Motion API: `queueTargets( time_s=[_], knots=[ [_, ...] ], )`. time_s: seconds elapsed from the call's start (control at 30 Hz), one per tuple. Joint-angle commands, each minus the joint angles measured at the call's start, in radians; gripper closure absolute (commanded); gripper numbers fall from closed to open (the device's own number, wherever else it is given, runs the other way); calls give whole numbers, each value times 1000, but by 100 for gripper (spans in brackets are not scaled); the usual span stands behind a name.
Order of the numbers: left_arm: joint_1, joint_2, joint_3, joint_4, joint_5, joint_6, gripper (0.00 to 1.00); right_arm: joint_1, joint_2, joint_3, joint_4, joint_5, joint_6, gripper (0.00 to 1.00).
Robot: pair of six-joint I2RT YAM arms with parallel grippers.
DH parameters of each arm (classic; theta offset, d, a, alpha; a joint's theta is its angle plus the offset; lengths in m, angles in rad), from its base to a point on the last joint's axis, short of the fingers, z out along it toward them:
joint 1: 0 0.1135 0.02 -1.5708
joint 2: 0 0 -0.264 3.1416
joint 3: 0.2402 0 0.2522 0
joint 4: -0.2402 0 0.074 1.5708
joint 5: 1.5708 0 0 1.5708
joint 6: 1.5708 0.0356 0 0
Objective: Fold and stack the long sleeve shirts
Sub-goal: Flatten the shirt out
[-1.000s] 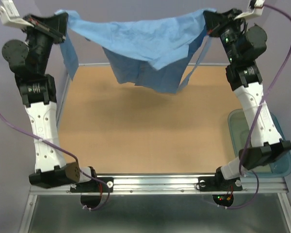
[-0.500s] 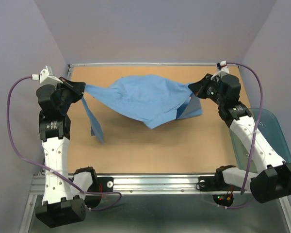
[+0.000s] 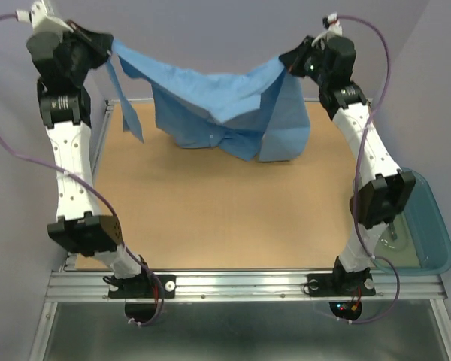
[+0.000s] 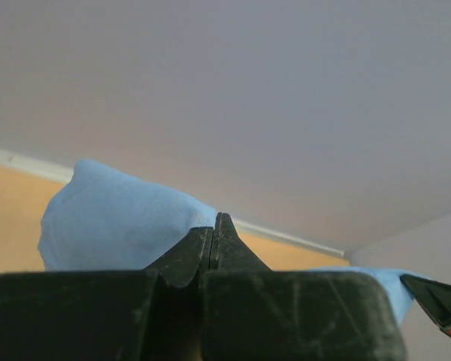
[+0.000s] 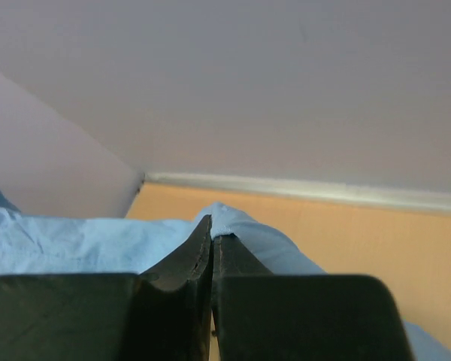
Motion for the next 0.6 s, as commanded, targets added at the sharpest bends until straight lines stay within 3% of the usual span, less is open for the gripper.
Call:
queueTargets(
  time_s=[0.0, 0.1, 0.17, 0.27, 0.33, 0.47, 0.57],
  knots=[
    [4, 160, 467, 163, 80, -49, 100, -3, 112, 537, 88, 99, -92, 99],
    [10, 265, 681, 300, 141, -129, 100, -3, 202, 698, 147, 109, -106, 99],
    [19, 253, 669, 425, 192, -161, 100, -1, 130, 581, 377, 115, -98, 99],
    [33, 151, 512, 546, 206, -120, 100, -1, -38, 264, 621, 103, -92, 100],
    [33, 27, 325, 559, 180, -30, 100, -1, -99, 163, 629, 55, -107, 99],
    [36, -191, -58, 577, 125, 39, 100, -3, -249, -230, 635, -63, -113, 99],
    [36, -352, -464, 540, 100, 32, 100, -1, -373, -462, 620, -137, -109, 99]
  ],
)
